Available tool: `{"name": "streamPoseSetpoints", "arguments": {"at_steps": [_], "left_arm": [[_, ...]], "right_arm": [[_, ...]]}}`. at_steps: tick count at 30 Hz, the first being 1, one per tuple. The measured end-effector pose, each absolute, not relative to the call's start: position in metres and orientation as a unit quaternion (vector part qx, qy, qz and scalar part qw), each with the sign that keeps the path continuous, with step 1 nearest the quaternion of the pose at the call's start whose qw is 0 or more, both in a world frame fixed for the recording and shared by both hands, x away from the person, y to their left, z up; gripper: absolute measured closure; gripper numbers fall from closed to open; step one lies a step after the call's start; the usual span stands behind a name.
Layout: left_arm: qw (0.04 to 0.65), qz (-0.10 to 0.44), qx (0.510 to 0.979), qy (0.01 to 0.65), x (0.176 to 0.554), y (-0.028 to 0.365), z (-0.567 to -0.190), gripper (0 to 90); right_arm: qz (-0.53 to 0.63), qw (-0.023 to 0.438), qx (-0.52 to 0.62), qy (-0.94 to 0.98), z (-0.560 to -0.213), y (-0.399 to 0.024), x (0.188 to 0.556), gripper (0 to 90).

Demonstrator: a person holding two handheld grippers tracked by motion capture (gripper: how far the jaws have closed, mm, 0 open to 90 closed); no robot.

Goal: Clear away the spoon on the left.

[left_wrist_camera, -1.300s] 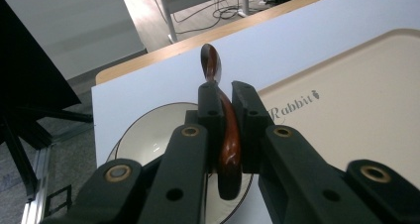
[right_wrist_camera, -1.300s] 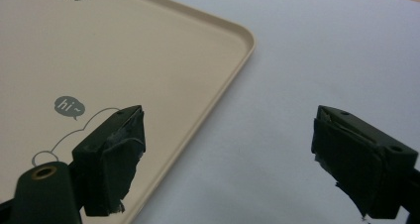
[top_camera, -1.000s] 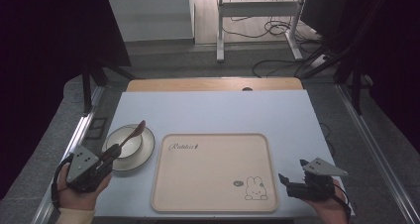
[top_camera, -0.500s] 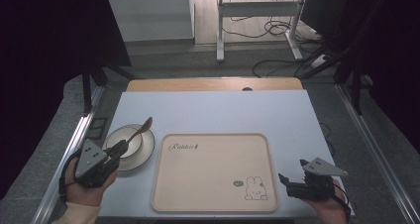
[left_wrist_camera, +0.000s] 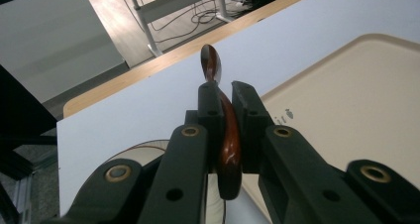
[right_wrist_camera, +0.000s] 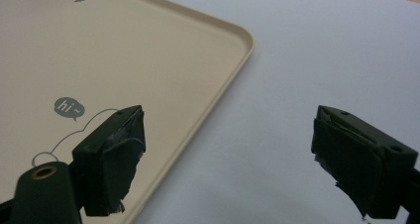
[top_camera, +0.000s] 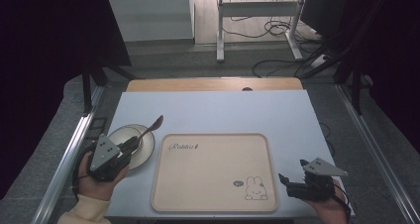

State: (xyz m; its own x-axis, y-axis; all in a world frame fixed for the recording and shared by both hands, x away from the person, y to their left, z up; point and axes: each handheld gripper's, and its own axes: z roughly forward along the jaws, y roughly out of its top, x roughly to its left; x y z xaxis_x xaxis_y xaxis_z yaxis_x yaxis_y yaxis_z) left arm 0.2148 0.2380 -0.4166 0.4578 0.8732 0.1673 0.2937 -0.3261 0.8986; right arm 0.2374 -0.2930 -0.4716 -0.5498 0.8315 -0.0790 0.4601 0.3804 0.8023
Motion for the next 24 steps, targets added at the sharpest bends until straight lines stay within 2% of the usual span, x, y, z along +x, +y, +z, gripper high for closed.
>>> {"name": "streamPoseSetpoints", "arguments": {"at_steps": [24], "left_arm": [[0.419,0.325,0.767,0.362,0.230,0.206,-0.416,84.8]], "right_arm": [[0.380,0.243,0.406,0.795,-0.472,-0.293,0.237,13.3]]}}
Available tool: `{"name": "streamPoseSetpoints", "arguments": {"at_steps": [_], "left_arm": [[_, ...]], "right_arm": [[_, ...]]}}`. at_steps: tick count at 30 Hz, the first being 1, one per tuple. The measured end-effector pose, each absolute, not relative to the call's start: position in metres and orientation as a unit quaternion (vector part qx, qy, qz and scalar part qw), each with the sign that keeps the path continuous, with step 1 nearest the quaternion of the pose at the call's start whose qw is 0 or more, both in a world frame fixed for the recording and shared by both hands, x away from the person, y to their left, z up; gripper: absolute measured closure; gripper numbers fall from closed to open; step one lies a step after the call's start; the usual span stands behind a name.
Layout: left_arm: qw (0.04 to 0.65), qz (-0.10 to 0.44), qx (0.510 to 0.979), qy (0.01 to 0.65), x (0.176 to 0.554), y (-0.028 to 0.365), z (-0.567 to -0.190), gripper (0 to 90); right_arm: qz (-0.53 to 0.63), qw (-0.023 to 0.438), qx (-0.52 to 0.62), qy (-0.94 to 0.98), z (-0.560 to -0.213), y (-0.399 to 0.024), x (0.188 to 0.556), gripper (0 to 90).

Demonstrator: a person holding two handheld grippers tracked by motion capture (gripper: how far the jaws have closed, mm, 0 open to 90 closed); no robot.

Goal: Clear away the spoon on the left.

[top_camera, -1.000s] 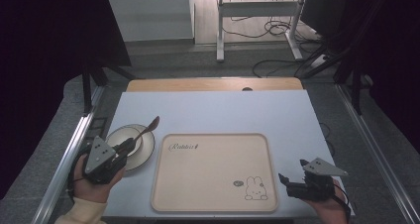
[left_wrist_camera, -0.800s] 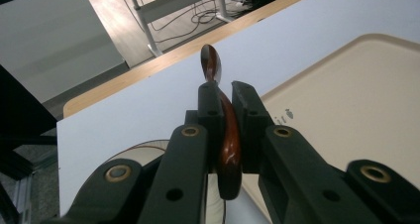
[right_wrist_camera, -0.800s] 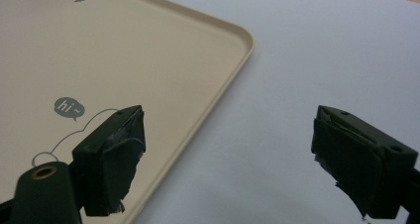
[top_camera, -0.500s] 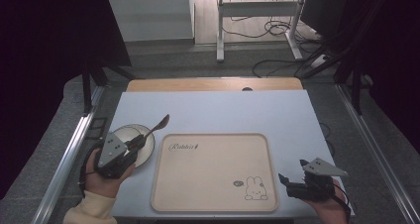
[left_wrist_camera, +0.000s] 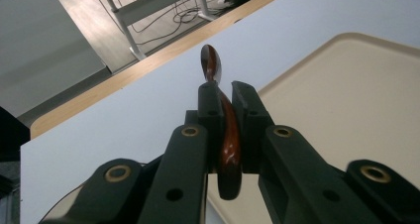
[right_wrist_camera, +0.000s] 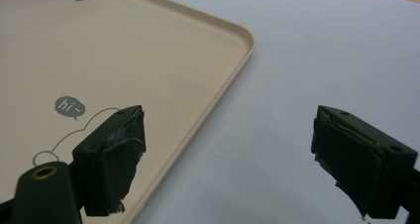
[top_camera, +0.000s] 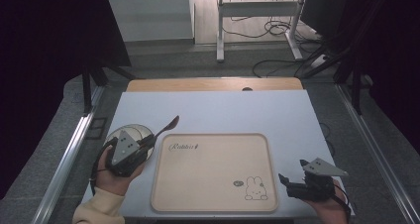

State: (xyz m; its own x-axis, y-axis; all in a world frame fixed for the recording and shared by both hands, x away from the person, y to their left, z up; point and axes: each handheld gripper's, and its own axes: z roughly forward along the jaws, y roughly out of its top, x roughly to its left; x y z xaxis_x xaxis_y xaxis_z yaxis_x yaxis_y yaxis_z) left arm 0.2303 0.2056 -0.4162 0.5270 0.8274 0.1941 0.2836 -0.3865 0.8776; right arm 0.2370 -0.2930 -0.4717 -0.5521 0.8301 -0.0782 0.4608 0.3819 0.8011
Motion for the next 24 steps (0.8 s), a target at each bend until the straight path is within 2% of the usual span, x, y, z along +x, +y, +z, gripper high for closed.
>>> {"name": "streamPoseSetpoints", "arguments": {"at_steps": [24], "left_arm": [[0.405,0.296,0.795,0.342,0.240,0.177,-0.433,84.7]], "right_arm": [[0.380,0.242,0.405,0.796,-0.472,-0.292,0.237,13.6]]}}
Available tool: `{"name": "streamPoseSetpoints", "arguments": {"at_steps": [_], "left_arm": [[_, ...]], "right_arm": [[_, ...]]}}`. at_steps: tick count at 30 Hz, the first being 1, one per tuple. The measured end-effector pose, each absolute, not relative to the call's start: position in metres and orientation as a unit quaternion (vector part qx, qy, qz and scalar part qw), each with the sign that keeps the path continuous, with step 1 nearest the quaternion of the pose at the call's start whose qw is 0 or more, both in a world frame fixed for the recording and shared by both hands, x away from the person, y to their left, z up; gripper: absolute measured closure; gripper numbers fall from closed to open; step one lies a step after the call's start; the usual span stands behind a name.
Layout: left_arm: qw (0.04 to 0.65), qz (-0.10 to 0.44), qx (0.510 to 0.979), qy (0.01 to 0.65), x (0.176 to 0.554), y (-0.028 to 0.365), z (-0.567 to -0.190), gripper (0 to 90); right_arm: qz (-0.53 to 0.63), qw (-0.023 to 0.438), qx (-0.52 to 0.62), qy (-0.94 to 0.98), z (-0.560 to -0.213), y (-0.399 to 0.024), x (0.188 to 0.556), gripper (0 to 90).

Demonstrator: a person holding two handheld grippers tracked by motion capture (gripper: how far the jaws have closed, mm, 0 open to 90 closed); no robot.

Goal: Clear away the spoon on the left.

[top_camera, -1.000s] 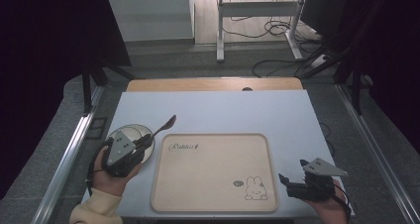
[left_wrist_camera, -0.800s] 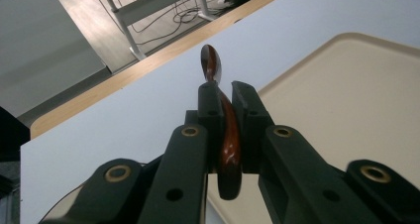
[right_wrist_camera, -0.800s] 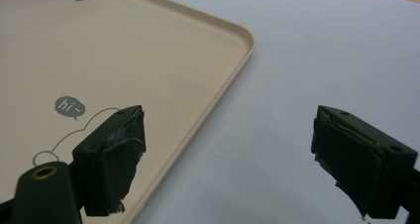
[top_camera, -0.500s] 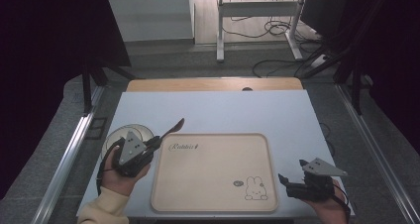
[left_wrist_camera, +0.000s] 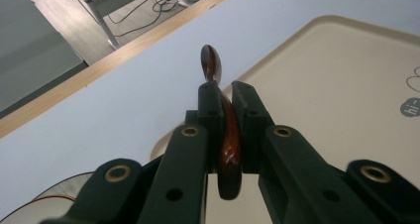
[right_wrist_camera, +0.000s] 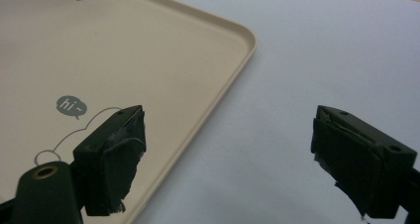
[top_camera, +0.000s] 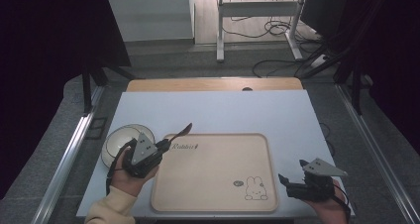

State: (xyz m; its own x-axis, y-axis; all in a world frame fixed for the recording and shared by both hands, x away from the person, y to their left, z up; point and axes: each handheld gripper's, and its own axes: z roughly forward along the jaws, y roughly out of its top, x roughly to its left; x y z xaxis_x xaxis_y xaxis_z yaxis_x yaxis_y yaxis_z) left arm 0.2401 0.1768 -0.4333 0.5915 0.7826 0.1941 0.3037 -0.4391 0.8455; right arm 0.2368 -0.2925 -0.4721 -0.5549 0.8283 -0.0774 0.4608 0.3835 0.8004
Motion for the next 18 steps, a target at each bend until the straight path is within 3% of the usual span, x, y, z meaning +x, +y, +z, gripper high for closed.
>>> {"name": "streamPoseSetpoints", "arguments": {"at_steps": [18], "left_arm": [[0.382,0.281,0.812,0.340,0.234,0.175,-0.454,84.7]], "right_arm": [[0.379,0.243,0.402,0.797,-0.473,-0.294,0.237,13.9]]}}
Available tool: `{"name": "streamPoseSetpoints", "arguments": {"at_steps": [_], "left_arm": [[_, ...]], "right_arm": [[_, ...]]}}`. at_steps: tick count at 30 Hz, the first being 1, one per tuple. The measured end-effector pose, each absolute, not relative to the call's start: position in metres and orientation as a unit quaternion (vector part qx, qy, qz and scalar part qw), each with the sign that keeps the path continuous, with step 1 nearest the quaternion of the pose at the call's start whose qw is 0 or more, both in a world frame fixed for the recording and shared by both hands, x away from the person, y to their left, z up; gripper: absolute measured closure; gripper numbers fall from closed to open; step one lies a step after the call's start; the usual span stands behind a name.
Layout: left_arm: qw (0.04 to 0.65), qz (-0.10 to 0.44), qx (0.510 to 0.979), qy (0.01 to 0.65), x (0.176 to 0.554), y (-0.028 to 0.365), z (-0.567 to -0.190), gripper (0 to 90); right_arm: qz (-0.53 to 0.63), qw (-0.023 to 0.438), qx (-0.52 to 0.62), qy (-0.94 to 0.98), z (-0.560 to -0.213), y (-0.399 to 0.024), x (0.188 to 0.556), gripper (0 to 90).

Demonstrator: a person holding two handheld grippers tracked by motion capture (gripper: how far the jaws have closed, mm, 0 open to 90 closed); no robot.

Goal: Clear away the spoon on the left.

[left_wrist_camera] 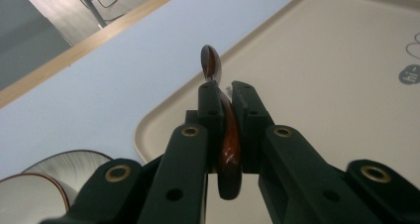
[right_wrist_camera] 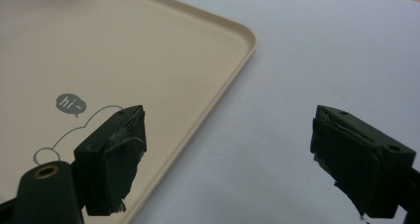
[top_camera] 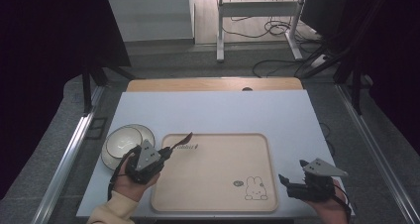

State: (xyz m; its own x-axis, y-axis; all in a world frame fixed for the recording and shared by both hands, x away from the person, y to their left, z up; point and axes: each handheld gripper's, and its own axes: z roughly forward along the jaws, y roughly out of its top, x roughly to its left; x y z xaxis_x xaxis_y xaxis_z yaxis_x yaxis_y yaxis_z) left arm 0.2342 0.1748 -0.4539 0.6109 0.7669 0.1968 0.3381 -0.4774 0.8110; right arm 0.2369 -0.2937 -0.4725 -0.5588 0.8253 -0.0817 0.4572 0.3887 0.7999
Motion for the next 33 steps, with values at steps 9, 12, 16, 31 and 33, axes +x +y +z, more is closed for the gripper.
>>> {"name": "streamPoseSetpoints", "arguments": {"at_steps": [9,12,16,31,33], "left_arm": [[0.373,0.280,0.818,0.336,0.233,0.174,-0.458,84.8],[0.371,0.279,0.820,0.334,0.233,0.172,-0.461,84.7],[0.365,0.282,0.824,0.329,0.233,0.170,-0.464,84.7],[0.340,0.285,0.839,0.314,0.230,0.165,-0.475,84.7],[0.333,0.284,0.844,0.310,0.229,0.162,-0.478,84.7]], "right_arm": [[0.378,0.242,0.401,0.799,-0.473,-0.293,0.237,13.9],[0.378,0.241,0.401,0.799,-0.473,-0.293,0.237,14.0],[0.376,0.240,0.401,0.800,-0.473,-0.293,0.237,14.2],[0.376,0.238,0.401,0.801,-0.473,-0.292,0.237,14.2],[0.376,0.238,0.401,0.801,-0.474,-0.292,0.237,14.2]]}}
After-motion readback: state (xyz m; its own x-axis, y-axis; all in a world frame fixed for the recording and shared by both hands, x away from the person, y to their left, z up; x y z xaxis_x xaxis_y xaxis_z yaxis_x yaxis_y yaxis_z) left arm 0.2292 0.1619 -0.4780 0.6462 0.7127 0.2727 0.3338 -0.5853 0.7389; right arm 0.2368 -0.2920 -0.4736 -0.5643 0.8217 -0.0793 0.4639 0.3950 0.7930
